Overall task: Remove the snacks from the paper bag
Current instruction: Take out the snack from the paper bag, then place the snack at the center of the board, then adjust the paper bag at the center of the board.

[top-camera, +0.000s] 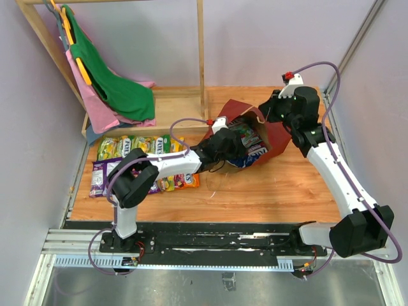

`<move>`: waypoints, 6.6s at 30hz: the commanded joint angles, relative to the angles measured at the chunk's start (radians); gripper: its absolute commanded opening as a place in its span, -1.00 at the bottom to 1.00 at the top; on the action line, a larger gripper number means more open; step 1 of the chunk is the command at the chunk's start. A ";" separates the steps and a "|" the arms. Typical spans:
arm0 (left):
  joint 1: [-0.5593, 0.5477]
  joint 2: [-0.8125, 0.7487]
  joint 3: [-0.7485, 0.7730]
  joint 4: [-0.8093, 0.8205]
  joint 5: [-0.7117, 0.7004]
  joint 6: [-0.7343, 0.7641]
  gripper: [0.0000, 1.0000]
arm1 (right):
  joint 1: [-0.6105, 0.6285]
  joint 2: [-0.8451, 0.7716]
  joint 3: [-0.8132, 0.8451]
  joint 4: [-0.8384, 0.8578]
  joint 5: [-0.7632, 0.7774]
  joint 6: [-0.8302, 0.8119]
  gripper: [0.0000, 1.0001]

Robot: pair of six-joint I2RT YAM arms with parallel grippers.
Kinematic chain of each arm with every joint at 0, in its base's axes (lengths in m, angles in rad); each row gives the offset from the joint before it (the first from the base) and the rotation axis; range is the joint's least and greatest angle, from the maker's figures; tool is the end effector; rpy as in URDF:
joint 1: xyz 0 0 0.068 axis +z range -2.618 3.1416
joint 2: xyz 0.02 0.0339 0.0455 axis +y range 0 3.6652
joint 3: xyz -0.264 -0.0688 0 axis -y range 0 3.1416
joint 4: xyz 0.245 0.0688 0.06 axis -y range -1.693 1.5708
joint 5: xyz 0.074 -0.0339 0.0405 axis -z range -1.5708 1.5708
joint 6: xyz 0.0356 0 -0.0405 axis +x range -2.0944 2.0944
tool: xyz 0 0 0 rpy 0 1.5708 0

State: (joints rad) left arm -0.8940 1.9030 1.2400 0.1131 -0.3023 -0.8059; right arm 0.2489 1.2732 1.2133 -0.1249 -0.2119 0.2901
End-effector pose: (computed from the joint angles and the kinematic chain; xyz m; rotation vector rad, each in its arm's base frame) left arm 0.2764 -0.3272 0.2031 -0.0891 2.1706 -0.6929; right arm 0.2867 0.0806 0.3911 -0.1205 1.7832 0.5761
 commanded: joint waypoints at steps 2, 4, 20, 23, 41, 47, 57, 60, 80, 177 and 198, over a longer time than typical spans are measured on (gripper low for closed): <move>0.000 0.049 0.046 -0.001 -0.029 0.014 0.37 | 0.017 -0.022 -0.013 0.021 0.013 -0.005 -0.98; 0.009 0.077 0.078 0.000 -0.028 0.027 0.28 | 0.017 -0.025 -0.013 0.021 0.017 -0.005 -0.99; 0.067 0.432 0.552 -0.053 0.120 0.178 -0.99 | 0.002 -0.136 -0.102 0.000 0.430 0.075 -0.99; 0.065 0.537 0.704 -0.075 0.218 0.181 -0.99 | -0.010 -0.188 -0.137 0.013 0.524 0.088 -0.99; -0.035 0.455 0.743 0.002 0.303 0.141 -0.99 | -0.232 -0.157 -0.110 -0.026 0.224 0.065 -0.99; 0.008 0.176 0.493 0.047 0.338 0.184 -0.99 | -0.232 -0.149 -0.116 -0.016 0.220 0.088 -0.99; 0.032 -0.188 0.144 0.032 0.292 0.265 -0.99 | -0.232 -0.147 -0.125 -0.001 0.189 0.115 -0.99; 0.040 -0.274 0.039 0.010 0.256 0.315 -0.99 | -0.232 -0.150 -0.122 -0.004 0.185 0.111 -0.99; 0.293 -0.351 -0.169 0.063 0.440 0.402 -0.99 | -0.231 -0.131 -0.125 0.022 0.096 0.140 -0.99; 0.296 -0.166 0.075 0.106 0.518 0.957 0.99 | -0.314 -0.344 -0.505 -0.149 0.286 0.573 0.99; 0.296 -0.243 -0.047 0.125 0.466 0.969 0.99 | -0.329 -0.238 -0.682 0.112 0.242 0.722 0.08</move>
State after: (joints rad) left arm -0.5980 1.6970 1.2106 0.2066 0.1841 0.1528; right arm -0.0559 1.0367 0.5407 -0.0742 0.0219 0.9844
